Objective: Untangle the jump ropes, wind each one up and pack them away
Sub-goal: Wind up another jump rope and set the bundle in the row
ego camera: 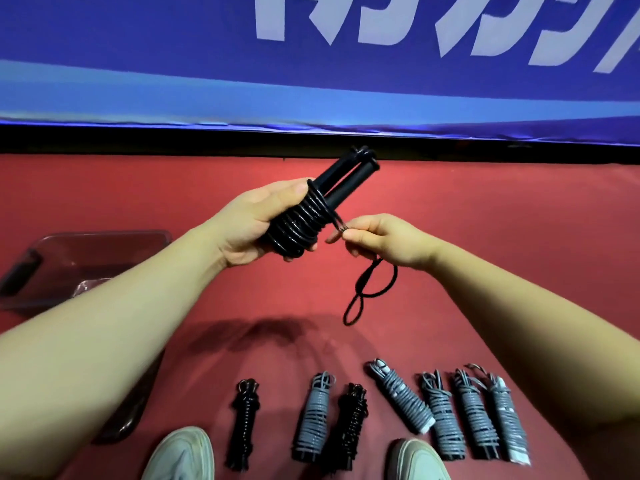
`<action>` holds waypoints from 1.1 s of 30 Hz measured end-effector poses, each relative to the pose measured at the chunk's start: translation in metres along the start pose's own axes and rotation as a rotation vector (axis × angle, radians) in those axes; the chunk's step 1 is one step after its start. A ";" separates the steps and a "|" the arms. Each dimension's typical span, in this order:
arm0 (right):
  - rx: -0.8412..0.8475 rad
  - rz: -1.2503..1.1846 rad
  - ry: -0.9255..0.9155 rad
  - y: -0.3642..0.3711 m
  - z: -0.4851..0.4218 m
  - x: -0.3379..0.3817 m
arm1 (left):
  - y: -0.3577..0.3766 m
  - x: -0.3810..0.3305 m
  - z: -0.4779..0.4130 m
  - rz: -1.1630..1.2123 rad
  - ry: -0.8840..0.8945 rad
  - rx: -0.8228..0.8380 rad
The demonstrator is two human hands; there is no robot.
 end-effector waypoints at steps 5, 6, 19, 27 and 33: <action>0.048 0.606 0.214 -0.019 0.003 -0.002 | 0.016 0.017 0.003 -0.405 -0.344 0.145; 0.076 0.729 0.285 -0.019 0.003 -0.002 | 0.015 0.026 0.003 -0.528 -0.444 0.164; -0.066 0.568 0.239 0.017 -0.017 0.040 | -0.030 0.051 0.004 -0.833 -0.478 -0.247; 0.059 0.259 0.241 0.048 -0.024 0.012 | -0.057 0.038 0.010 -0.692 -0.276 -0.433; -0.032 0.153 0.529 0.028 -0.007 -0.079 | -0.092 0.025 0.041 -0.327 -0.211 -0.697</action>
Point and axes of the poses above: each hand's wrist, its own z-axis away from the middle knuckle, its own y-axis out of the palm, x = y × z, the point moved 7 cm from there along -z, towards the middle knuckle, and after that the axes turned 15 degrees about x, right-handed, at the moved point
